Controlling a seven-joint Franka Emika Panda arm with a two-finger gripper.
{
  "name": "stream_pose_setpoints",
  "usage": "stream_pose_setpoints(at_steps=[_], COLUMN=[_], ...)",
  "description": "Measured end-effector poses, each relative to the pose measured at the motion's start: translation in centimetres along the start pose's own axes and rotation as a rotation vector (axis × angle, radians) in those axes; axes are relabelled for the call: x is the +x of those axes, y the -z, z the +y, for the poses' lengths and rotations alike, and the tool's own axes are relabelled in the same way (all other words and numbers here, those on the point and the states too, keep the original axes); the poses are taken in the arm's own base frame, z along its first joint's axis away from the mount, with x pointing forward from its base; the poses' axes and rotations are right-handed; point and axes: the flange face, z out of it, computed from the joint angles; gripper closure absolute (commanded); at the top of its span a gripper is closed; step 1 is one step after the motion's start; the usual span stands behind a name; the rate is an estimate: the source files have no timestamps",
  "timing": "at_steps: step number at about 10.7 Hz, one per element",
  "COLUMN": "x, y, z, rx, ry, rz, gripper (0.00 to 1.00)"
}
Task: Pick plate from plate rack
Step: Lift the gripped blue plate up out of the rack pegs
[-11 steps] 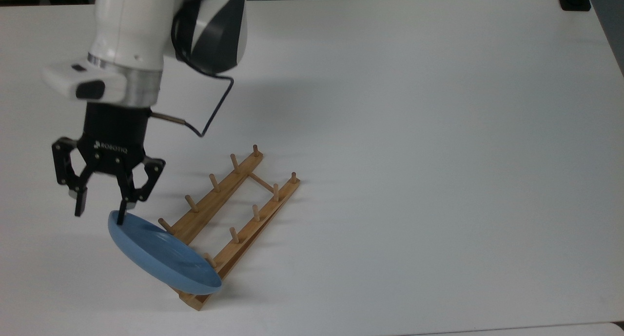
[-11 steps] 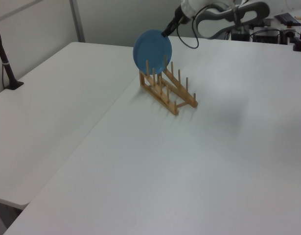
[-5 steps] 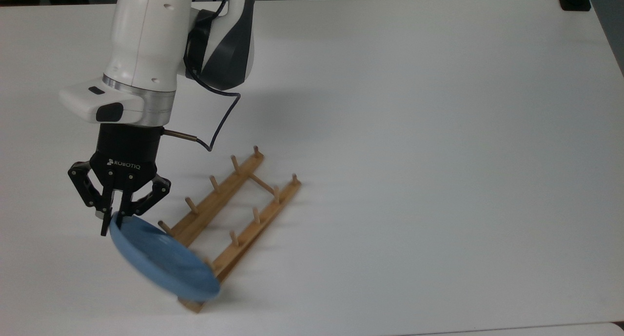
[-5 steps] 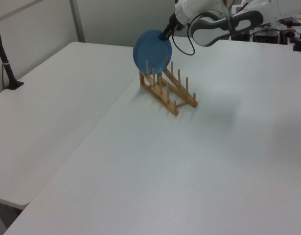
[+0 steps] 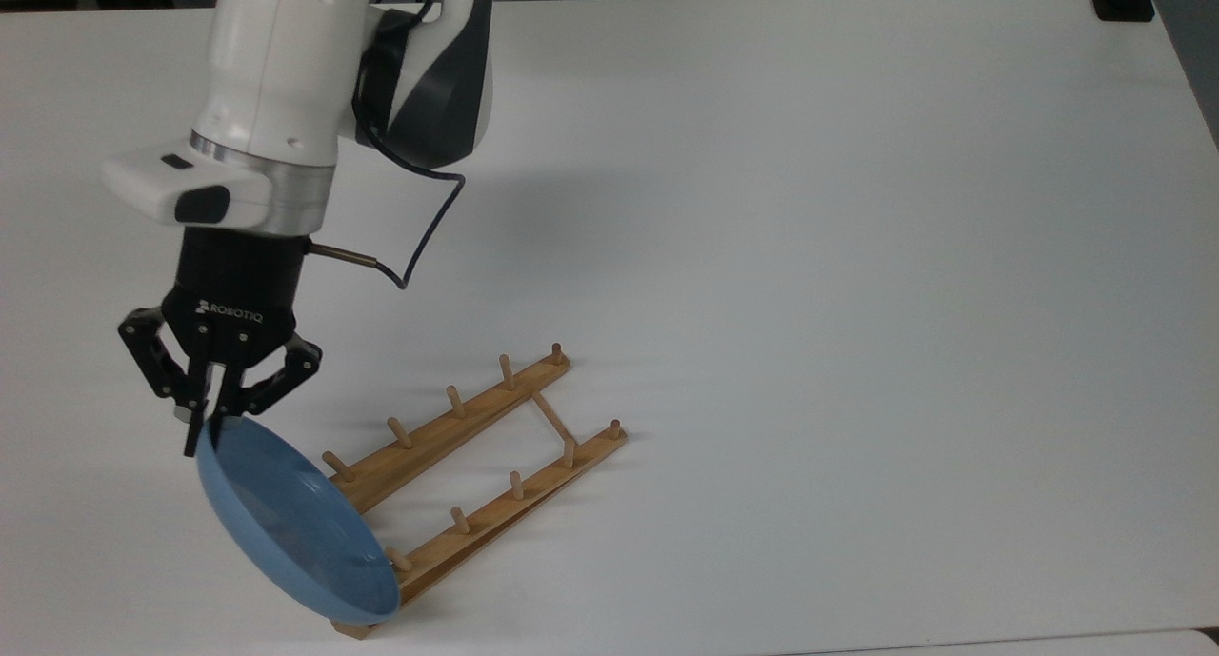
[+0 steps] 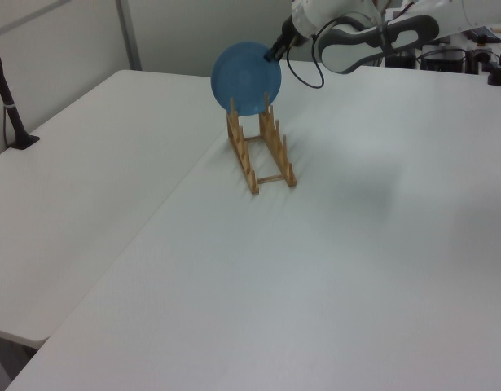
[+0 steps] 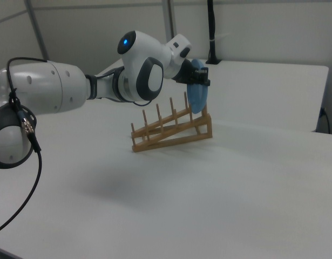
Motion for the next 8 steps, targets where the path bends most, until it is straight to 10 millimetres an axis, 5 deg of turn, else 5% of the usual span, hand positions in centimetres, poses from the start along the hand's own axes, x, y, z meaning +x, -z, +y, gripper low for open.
stream_pose_setpoints(at_steps=[3,6,8], x=[2.2,4.9,4.8], y=[2.9,7.7,10.1], z=[2.1,4.1,3.4], rx=[-0.023,-0.016,0.065], ry=[-0.038,-0.297,-0.471], rz=[0.051,0.122,0.110], gripper=[1.00,1.00,1.00])
